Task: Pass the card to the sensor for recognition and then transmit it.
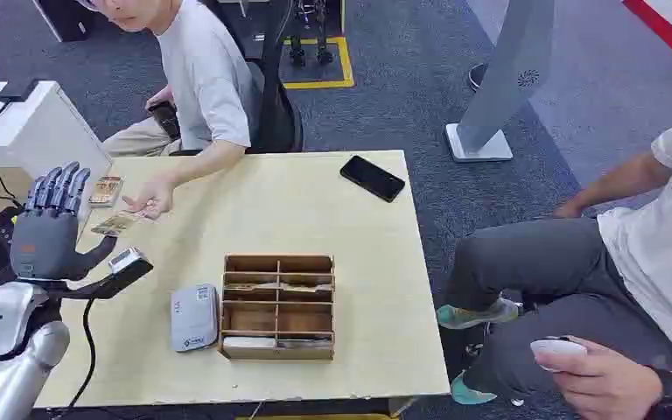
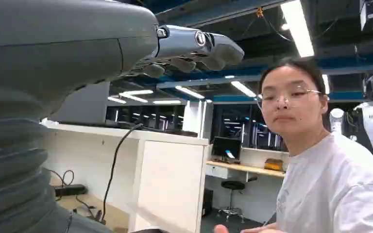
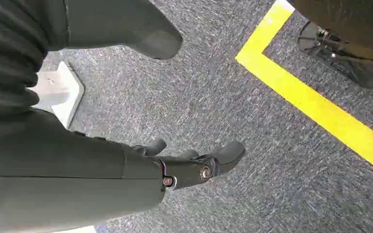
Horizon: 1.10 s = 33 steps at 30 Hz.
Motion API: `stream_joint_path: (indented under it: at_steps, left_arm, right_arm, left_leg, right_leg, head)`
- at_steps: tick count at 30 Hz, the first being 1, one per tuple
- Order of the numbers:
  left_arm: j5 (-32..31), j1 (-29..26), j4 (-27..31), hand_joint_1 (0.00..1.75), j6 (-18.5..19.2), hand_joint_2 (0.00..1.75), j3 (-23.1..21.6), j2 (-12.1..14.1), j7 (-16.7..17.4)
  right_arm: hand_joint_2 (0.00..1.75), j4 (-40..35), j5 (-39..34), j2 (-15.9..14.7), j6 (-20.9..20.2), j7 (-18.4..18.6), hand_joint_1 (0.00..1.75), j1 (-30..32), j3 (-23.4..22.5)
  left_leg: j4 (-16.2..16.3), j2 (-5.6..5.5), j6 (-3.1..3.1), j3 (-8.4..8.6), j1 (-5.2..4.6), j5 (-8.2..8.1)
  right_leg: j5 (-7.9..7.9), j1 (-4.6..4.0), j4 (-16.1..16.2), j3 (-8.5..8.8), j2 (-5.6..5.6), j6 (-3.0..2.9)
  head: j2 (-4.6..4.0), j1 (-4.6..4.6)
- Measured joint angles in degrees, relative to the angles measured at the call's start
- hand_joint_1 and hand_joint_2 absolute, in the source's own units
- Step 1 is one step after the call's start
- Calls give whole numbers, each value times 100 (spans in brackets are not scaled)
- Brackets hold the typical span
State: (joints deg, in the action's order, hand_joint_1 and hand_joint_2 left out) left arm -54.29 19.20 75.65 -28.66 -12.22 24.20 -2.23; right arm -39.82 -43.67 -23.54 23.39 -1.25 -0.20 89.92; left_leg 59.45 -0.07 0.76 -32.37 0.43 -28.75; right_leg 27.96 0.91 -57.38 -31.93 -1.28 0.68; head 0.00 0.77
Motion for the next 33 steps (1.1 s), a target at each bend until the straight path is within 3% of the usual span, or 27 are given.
stream_joint_path:
  at_steps: [10,11,14,15,33]
  left_arm:
    - [-129,2,-2,0,-55,175,0,15,18]
    - [-129,2,-2,12,-55,175,0,15,18]
    - [-168,1,-24,12,-55,175,-2,15,15]
    - [-175,1,-39,175,-55,175,-2,31,11]
    - [85,-3,-66,175,105,175,-2,98,33]
  right_arm:
    - [175,35,26,4,-2,-4,0,-8,0]
    - [175,41,26,9,-4,-7,0,-9,0]
    - [175,77,28,20,-39,-26,0,-13,0]
    - [175,92,35,26,-55,-42,0,-13,0]
    - [175,205,4,79,-85,-72,0,-24,0]
  left_leg:
    - [0,0,0,0,0,0]
    - [0,0,0,0,0,0]
    - [0,0,0,0,0,0]
    - [0,0,0,0,0,0]
    - [0,0,0,-1,0,0]
  right_leg:
    - [0,0,0,0,0,0]
    - [0,0,0,0,0,0]
    - [0,0,0,0,0,0]
    - [0,0,0,0,0,0]
    - [0,0,0,-1,-1,0]
  head:
    - [0,2]
    - [0,0]
    - [0,0]
    - [0,0]
    - [0,0]
